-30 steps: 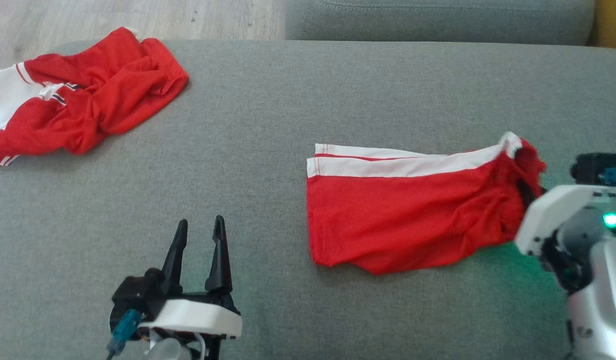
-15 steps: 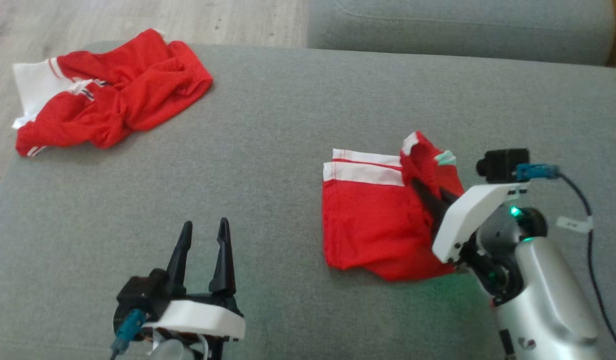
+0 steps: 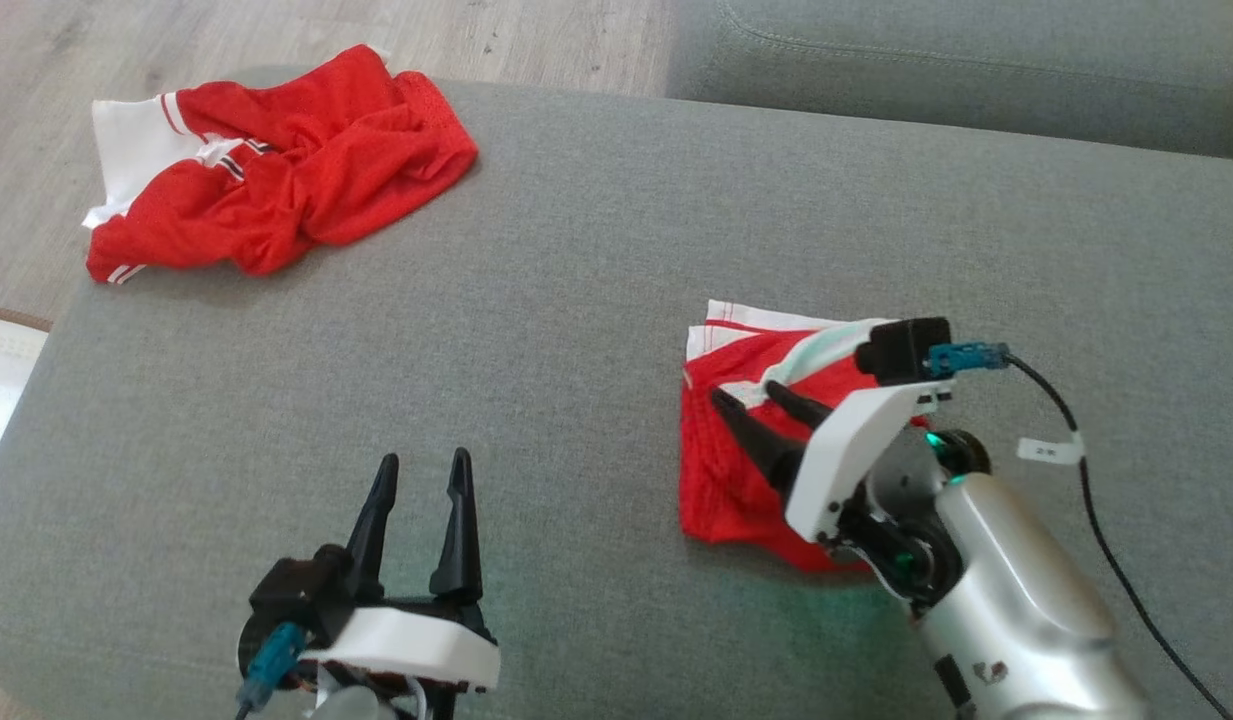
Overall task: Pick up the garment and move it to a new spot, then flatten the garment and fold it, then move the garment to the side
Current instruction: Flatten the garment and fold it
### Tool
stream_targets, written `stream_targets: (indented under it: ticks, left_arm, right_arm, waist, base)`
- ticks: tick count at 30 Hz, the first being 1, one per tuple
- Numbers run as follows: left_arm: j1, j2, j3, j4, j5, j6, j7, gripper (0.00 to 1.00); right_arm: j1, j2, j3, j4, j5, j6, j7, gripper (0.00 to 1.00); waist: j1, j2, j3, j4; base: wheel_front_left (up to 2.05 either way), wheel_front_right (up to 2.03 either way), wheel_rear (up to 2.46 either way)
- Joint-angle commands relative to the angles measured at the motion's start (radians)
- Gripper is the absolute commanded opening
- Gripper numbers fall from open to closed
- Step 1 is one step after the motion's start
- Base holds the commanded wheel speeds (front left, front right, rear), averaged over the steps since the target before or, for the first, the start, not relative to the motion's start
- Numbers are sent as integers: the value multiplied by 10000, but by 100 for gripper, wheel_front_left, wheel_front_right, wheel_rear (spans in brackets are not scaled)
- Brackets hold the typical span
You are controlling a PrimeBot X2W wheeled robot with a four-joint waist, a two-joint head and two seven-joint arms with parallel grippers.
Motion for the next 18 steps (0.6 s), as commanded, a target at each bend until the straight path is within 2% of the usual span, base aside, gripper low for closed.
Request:
stream_targets:
  ticks: [1, 6, 11, 18]
  left_arm:
    - [-365, -10, 253, -230, -2, -16, -106, 100]
    - [-373, 29, 253, -221, 5, -4, -125, 100]
    - [-495, 91, 231, -284, 66, 13, -118, 100]
    - [-780, 213, 245, -437, 188, 102, -76, 100]
  right_arm:
    - [-550, 126, 432, -293, 307, -7, -287, 100]
    - [-815, 126, 684, -192, 538, -7, -999, 100]
    - [-994, 127, 368, -137, -148, -7, -1823, 100]
    - [-662, 127, -1006, -381, -2374, -7, -3351, 100]
  waist:
    - [-1, 0, -21, -2]
    - [-1, 0, -59, -132]
    - [-1, 0, -51, -339]
    - [-1, 0, -172, -823]
  base:
    - [0, 0, 0]
    - [0, 0, 0]
    - [0, 0, 0]
    - [0, 0, 0]
